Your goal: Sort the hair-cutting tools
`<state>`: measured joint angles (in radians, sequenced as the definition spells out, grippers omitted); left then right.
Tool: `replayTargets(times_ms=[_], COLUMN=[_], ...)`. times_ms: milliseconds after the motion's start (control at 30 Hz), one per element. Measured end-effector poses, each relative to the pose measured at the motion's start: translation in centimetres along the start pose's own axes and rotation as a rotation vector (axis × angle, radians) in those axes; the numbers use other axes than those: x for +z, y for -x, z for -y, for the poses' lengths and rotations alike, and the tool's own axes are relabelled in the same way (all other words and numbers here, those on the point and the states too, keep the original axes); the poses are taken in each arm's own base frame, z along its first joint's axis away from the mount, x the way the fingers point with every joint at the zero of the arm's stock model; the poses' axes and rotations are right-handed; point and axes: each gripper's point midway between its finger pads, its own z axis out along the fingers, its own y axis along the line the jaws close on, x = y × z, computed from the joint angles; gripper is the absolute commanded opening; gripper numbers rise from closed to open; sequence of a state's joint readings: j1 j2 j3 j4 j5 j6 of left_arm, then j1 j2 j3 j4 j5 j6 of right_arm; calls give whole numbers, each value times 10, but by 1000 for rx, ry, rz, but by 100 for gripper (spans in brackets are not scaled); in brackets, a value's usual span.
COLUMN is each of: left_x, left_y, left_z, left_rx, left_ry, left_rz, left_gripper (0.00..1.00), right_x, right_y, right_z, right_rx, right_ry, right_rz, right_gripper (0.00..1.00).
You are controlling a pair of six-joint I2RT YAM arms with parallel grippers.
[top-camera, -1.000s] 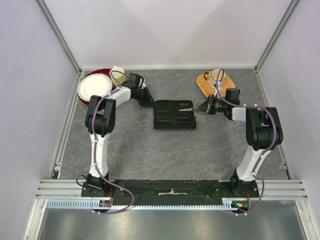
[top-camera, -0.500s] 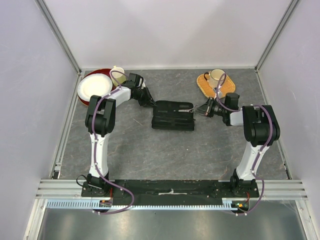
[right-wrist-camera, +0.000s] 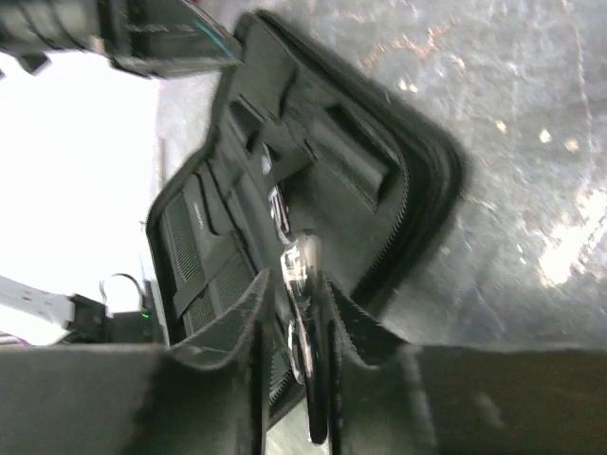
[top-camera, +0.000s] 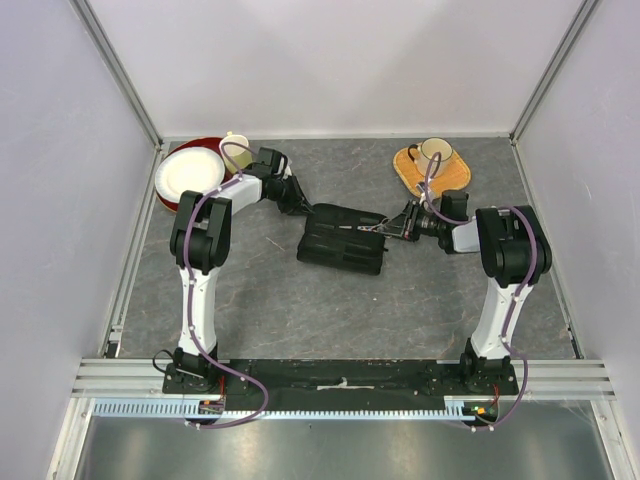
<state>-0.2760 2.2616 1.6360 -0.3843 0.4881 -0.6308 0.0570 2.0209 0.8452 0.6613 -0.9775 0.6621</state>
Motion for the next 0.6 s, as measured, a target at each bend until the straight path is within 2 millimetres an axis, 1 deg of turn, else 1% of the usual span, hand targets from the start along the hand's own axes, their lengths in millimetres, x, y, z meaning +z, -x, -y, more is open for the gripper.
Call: replayTargets(times_ms=[33, 67, 100, 167, 200, 233, 467, 600], left_x=[0, 0, 0, -1, -1, -1, -4, -7], left_y=[-1, -2, -3, -4, -6, -8, -21, -25], left_z=[0, 0, 1, 0, 0, 1, 5, 4], left_rx=[2, 5, 8, 14, 15, 16, 31, 32], left_ry=[-1, -3, -5, -6, -6, -7, -11, -7], left_rz=[1, 4, 7, 14, 14, 12, 5, 7], left_gripper=[18, 19, 21, 23, 24, 25, 40, 42], right_x=[-1, -1, -2, -5, -7, -8, -26, -36], right_y=[-3, -7, -11, -10, -10, -10, -12, -16], right_z=[3, 6, 9, 4, 1, -1, -5, -3], right_rx=[6, 14, 21, 0, -12, -21, -15, -19], right_ry=[-20, -42, -63, -76, -91, -107, -244, -313], right_rz=[-10, -23, -36, -43, -45, -49, -53, -65], right_gripper=[47, 55, 60, 69, 71, 75, 88, 90])
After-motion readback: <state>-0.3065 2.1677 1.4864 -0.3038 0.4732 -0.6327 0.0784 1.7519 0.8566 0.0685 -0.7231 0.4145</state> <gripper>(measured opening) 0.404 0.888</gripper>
